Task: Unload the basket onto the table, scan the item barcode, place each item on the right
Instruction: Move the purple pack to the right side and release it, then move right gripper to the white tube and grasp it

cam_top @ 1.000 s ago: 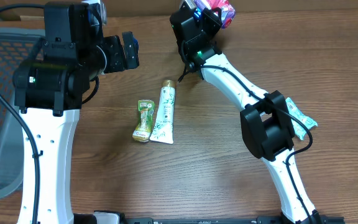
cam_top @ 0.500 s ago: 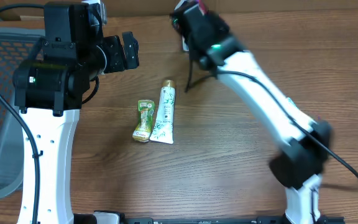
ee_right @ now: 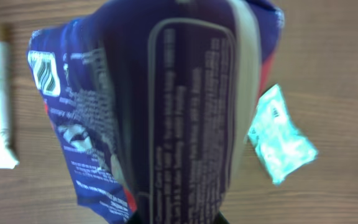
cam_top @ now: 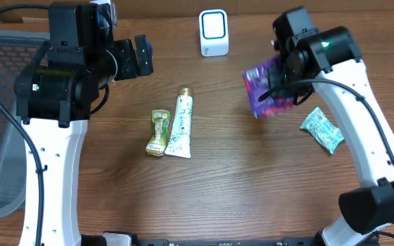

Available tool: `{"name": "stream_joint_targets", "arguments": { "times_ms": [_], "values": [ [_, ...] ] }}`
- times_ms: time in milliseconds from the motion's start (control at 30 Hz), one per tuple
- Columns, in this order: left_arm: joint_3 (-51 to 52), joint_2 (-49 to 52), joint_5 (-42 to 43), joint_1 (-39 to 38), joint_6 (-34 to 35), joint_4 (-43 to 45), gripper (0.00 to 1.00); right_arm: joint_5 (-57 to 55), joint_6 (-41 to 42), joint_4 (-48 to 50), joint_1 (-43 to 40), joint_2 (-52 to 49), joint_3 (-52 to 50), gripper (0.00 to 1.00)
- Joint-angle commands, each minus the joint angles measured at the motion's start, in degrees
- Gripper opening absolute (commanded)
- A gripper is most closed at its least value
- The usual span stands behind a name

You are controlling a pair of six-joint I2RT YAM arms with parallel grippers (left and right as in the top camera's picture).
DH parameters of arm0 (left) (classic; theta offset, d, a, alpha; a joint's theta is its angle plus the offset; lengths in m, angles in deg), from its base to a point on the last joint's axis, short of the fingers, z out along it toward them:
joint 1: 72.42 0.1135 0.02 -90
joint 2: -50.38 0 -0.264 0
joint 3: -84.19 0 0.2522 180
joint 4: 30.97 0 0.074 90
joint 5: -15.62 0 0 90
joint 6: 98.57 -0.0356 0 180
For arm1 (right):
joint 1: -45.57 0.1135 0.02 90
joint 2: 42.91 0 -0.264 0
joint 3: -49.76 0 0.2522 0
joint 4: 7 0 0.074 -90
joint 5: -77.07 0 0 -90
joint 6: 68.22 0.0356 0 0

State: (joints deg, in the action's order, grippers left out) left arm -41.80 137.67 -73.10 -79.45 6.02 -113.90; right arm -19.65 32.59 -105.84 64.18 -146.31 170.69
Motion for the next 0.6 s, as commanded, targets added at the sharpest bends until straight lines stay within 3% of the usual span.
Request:
{"name": "stream_joint_targets", "arguments": {
  "times_ms": [0,100,300,567],
  "values": [
    [-0.4,0.5,-0.4,-0.1,-0.9,0.1,1.00,2.8,7.6,3.8,-4.0,0.0,-9.3,0.04],
    [-0.4,0.5,-0.4,-0.1,-0.9,0.1,1.00,5.6,13.6,11.0,-10.1,0.0,-19.9,0.04],
    [-0.4,0.5,-0.4,-0.1,-0.9,0.1,1.00,6.8,15.1,20.0,-17.9,0.0,-32.3,0.04],
    [-0.4,0.5,-0.4,-0.1,-0.9,0.1,1.00,2.2,15.2,26.1,-26.0,0.0,-38.9,0.04]
  ]
}}
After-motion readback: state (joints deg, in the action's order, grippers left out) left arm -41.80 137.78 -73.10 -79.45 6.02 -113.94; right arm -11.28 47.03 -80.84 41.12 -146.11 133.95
